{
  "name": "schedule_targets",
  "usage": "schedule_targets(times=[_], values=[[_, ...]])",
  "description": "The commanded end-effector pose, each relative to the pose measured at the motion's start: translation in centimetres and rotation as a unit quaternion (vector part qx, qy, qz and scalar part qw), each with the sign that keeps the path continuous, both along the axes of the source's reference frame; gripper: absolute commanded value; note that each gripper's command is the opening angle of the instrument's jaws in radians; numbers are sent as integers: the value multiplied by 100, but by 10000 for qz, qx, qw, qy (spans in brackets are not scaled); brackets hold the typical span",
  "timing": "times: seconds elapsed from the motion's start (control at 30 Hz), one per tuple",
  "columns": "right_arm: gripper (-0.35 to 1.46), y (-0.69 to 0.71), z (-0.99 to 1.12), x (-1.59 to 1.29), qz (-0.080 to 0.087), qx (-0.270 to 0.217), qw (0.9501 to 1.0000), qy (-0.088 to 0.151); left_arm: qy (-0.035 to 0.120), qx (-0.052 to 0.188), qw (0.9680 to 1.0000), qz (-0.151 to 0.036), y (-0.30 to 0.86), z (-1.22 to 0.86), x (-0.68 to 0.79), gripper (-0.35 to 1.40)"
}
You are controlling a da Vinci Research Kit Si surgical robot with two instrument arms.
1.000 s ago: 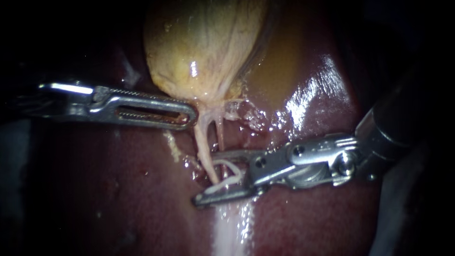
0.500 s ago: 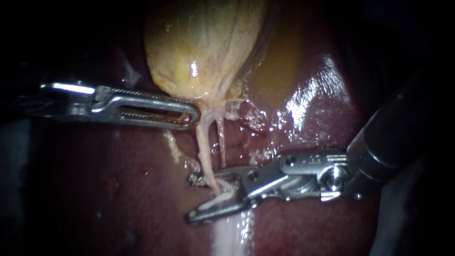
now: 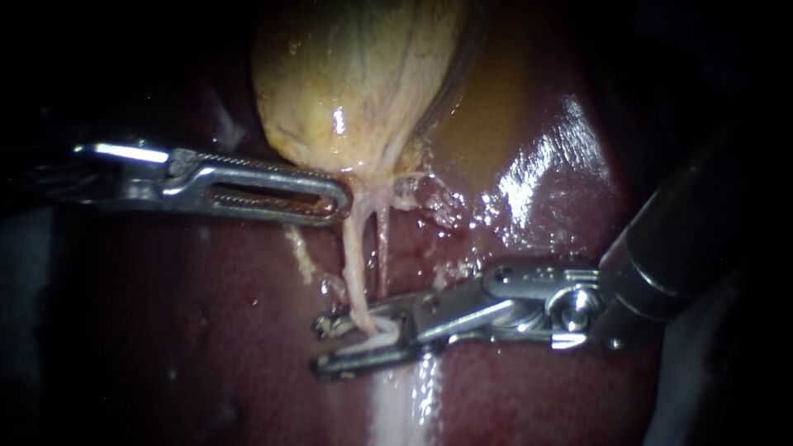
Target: Clipping first clip left tube
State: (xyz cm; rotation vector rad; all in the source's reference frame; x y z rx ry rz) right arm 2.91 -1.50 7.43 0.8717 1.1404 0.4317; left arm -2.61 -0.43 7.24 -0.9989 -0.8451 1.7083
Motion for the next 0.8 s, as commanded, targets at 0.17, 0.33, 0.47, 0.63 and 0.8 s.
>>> schedule_targets(times=[0.17,0.33,0.47,0.63,0.8], values=[[-35,2,1,0,38,212,9998,-60,1,-1,10000,-1,0,0,0,-35],[-35,2,2,-4,19,365,9992,-160,1,-1,10000,0,0,1,0,-35],[-35,-5,5,-4,-102,327,9991,-265,-1,-3,10000,2,0,2,1,-35],[-35,-7,7,-1,-125,377,9988,-269,0,-4,10000,3,1,4,0,-35],[-35,-6,7,-1,-130,405,9987,-273,-1,-4,10000,3,1,4,0,-35]])
